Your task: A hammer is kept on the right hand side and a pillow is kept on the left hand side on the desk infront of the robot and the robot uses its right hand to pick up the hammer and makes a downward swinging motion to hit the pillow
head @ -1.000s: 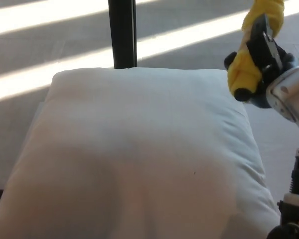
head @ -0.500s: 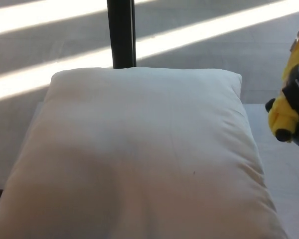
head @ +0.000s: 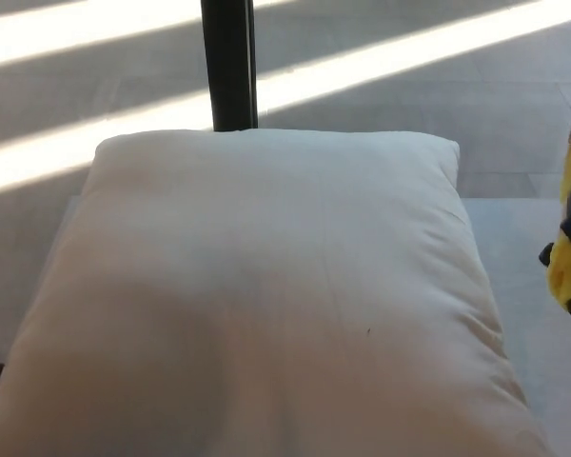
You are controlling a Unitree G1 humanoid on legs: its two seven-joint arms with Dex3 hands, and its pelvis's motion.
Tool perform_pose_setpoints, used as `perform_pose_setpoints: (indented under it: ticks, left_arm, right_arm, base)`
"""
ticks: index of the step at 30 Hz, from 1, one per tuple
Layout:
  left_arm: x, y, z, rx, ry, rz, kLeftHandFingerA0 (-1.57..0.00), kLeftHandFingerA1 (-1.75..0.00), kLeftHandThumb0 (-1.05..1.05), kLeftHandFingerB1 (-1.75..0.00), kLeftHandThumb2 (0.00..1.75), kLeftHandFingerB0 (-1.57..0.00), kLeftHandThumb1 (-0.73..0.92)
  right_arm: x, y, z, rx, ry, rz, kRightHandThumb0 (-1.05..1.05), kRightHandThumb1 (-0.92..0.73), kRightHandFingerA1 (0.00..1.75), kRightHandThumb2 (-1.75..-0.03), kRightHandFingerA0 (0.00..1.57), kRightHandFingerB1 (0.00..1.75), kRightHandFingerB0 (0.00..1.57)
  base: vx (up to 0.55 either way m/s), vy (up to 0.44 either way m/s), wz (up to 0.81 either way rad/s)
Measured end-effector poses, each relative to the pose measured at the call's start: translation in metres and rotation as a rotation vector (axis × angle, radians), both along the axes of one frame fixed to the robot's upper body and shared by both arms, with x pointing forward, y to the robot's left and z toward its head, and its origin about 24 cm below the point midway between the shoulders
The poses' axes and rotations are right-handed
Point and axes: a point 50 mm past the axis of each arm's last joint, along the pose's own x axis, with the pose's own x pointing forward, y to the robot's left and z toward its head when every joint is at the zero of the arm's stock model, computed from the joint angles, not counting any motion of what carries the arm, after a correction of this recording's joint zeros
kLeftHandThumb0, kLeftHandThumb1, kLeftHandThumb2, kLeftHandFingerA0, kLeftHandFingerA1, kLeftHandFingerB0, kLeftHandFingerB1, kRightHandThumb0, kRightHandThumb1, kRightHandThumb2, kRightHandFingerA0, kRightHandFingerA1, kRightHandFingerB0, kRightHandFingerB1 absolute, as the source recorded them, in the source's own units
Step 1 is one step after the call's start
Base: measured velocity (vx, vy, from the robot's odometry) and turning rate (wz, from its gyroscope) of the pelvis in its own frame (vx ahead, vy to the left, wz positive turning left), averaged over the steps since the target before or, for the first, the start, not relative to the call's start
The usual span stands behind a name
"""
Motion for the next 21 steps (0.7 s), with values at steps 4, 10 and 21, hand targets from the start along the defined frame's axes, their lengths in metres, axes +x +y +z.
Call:
perform_pose_setpoints:
  ticks: [4,10,21]
  left_arm:
    - [-0.001,0.001,0.0,0.002,0.002,0.002,-0.51,-0.56,-0.64,-0.42,0.62,-0.45,0.77]
    - [-0.002,0.001,0.001,0.004,0.003,0.003,-0.52,-0.58,-0.64,-0.43,0.63,-0.48,0.75]
    - [-0.002,0.002,0.001,0.005,0.002,0.005,-0.51,-0.61,-0.66,-0.44,0.62,-0.49,0.76]
  right_arm:
    - [-0.007,-0.006,-0.021,-0.148,0.108,0.061,-0.25,-0.76,1.75,-0.69,0.93,1.56,0.52]
    - [-0.023,-0.016,-0.057,-0.343,0.293,0.137,-0.34,-0.72,1.52,-0.76,0.95,1.29,0.66]
    - [-0.024,-0.04,-0.063,-0.681,0.36,0.196,-0.36,-0.78,0.9,-0.74,0.67,0.68,0.63]
  base:
    - [0.0,0.0,0.0]
    - [0.0,0.0,0.0]
    - [0.0,0.0,0.0]
